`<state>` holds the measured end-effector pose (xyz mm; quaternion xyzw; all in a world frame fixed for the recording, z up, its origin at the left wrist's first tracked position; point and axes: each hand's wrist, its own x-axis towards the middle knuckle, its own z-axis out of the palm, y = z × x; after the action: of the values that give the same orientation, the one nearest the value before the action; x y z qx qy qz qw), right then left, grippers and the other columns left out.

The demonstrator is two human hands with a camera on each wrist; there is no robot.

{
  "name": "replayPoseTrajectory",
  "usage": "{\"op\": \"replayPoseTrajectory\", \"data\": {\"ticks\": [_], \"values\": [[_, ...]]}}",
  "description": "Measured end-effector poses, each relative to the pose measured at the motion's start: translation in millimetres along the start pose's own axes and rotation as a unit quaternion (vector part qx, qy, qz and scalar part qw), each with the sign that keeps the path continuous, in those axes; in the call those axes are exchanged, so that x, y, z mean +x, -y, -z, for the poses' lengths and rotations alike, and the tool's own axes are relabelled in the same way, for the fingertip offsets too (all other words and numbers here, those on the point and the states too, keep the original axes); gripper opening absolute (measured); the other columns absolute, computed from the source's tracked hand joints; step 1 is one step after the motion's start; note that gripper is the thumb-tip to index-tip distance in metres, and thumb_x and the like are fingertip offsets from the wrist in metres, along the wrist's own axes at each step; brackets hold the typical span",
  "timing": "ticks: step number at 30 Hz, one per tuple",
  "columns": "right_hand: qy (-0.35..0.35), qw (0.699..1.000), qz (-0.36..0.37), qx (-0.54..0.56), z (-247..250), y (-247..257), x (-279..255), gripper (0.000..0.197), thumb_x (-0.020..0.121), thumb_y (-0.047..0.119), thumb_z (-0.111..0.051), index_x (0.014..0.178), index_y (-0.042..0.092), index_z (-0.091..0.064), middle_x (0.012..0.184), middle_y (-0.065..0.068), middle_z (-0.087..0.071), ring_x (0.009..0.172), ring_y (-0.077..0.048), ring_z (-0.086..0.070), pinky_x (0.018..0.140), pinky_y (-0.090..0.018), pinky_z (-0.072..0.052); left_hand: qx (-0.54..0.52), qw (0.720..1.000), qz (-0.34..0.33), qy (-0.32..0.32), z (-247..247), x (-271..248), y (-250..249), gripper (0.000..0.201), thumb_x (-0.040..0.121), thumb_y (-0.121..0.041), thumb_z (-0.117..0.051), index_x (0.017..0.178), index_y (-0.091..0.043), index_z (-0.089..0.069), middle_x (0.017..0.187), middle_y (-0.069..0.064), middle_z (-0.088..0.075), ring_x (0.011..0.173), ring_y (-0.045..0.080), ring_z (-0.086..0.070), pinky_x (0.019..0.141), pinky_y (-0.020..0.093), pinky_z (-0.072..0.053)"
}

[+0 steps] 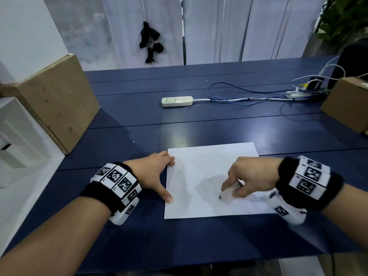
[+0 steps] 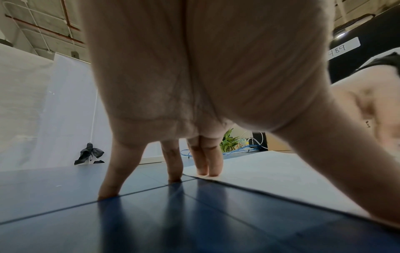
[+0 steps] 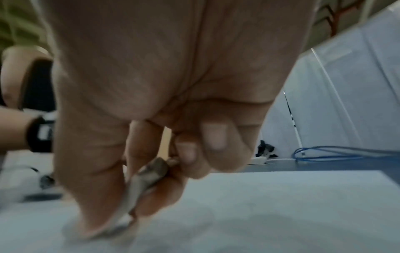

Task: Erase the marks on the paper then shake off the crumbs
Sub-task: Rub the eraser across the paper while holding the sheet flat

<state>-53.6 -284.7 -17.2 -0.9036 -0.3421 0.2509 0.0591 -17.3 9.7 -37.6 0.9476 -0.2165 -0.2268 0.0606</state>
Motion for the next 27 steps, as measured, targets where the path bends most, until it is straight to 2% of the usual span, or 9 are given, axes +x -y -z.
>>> {"op": "replayPoseTrajectory", "data": {"ticks": [5, 10, 12, 14, 17, 21, 23, 25, 27], "values": [[-0.128, 0.984, -0.088, -0.089, 9.5, -24.0, 23.0, 0.026, 0.089, 0.039, -0.055, 0.110, 0.033, -0.069, 0.074, 0.000, -0.064, 0.072, -0.015, -0.054, 0.072, -0.037, -0.053, 0.002, 1.000, 0.000, 0.002, -0.4, -1.2, 1.2, 0.115, 0.051, -0.066, -0.087, 0.143, -0.023, -0.034, 0.121, -0.028, -0.024, 0.131, 0.005, -0.032, 0.113, 0.033, -0.033], [0.008, 1.000, 0.010, 0.017, -5.7, -5.6, 4.4, 0.035, 0.085, 0.034, -0.066, 0.119, 0.039, -0.067, 0.075, 0.013, -0.059, 0.069, -0.001, -0.050, 0.069, -0.010, -0.039, 0.000, 1.000, -0.003, -0.007, -0.2, -0.8, 1.2, 0.113, 0.052, -0.063, -0.088, 0.143, -0.022, -0.035, 0.122, -0.026, -0.026, 0.130, 0.006, -0.033, 0.113, 0.029, -0.033], [-0.019, 1.000, 0.005, 0.007, -6.0, -10.9, 11.4, 0.032, 0.085, 0.036, -0.065, 0.118, 0.039, -0.068, 0.077, 0.012, -0.063, 0.071, -0.004, -0.051, 0.071, -0.014, -0.042, 0.001, 1.000, -0.004, -0.006, 0.5, -0.9, -0.8, 0.113, 0.052, -0.062, -0.089, 0.143, -0.021, -0.035, 0.123, -0.025, -0.027, 0.130, 0.007, -0.034, 0.113, 0.029, -0.033], [-0.097, 0.994, -0.027, -0.035, -0.1, -21.1, 20.9, 0.025, 0.088, 0.044, -0.058, 0.107, 0.033, -0.072, 0.071, 0.005, -0.064, 0.069, -0.012, -0.053, 0.073, -0.028, -0.051, -0.002, 1.000, -0.006, -0.004, 1.6, -2.3, -1.9, 0.113, 0.053, -0.062, -0.089, 0.143, -0.021, -0.035, 0.128, -0.023, -0.029, 0.131, 0.007, -0.033, 0.113, 0.031, -0.032], [-0.153, 0.982, -0.062, -0.087, 2.4, -30.3, 19.2, 0.044, 0.091, 0.060, -0.045, 0.086, 0.020, -0.062, 0.060, -0.002, -0.051, 0.063, -0.018, -0.048, 0.066, -0.039, -0.053, -0.008, 1.000, -0.001, -0.001, 2.2, -4.7, -3.5, 0.114, 0.053, -0.061, -0.089, 0.145, -0.022, -0.033, 0.140, -0.020, -0.029, 0.134, 0.006, -0.031, 0.114, 0.030, -0.031], [-0.064, 0.996, 0.016, -0.057, -7.6, -15.1, -1.6, 0.074, 0.074, 0.077, -0.022, 0.102, 0.022, -0.065, 0.076, -0.006, -0.059, 0.075, -0.022, -0.052, 0.058, -0.023, -0.039, -0.011, 1.000, 0.004, 0.002, 4.4, -4.2, -4.9, 0.117, 0.051, -0.063, -0.089, 0.146, -0.023, -0.032, 0.142, -0.022, -0.027, 0.137, 0.004, -0.029, 0.115, 0.028, -0.030], [-0.055, 0.996, 0.033, -0.066, -11.0, -15.7, -3.5, 0.065, 0.081, 0.071, -0.026, 0.100, 0.022, -0.064, 0.075, -0.003, -0.059, 0.076, -0.022, -0.053, 0.056, -0.023, -0.036, -0.010, 1.000, 0.006, 0.011, 5.1, -1.8, -5.1, 0.119, 0.050, -0.065, -0.088, 0.146, -0.023, -0.032, 0.142, -0.023, -0.027, 0.137, 0.001, -0.028, 0.115, 0.025, -0.029], [-0.066, 0.995, 0.026, -0.074, -13.2, -19.8, -0.6, 0.049, 0.091, 0.062, -0.037, 0.100, 0.023, -0.065, 0.078, -0.002, -0.062, 0.078, -0.025, -0.057, 0.060, -0.029, -0.043, -0.004, 1.000, 0.006, 0.019, 6.3, 0.0, -5.6, 0.122, 0.049, -0.068, -0.086, 0.148, -0.024, -0.030, 0.141, -0.024, -0.027, 0.136, -0.001, -0.027, 0.115, 0.023, -0.028], [-0.065, 0.996, 0.018, -0.065, -12.6, -21.1, 1.0, 0.036, 0.093, 0.053, -0.045, 0.106, 0.027, -0.066, 0.088, 0.000, -0.067, 0.085, -0.026, -0.060, 0.067, -0.033, -0.049, -0.001, 1.000, 0.009, 0.022, 7.3, 1.3, -7.2, 0.122, 0.049, -0.070, -0.085, 0.148, -0.025, -0.029, 0.141, -0.025, -0.026, 0.136, -0.002, -0.026, 0.114, 0.022, -0.028]]}}
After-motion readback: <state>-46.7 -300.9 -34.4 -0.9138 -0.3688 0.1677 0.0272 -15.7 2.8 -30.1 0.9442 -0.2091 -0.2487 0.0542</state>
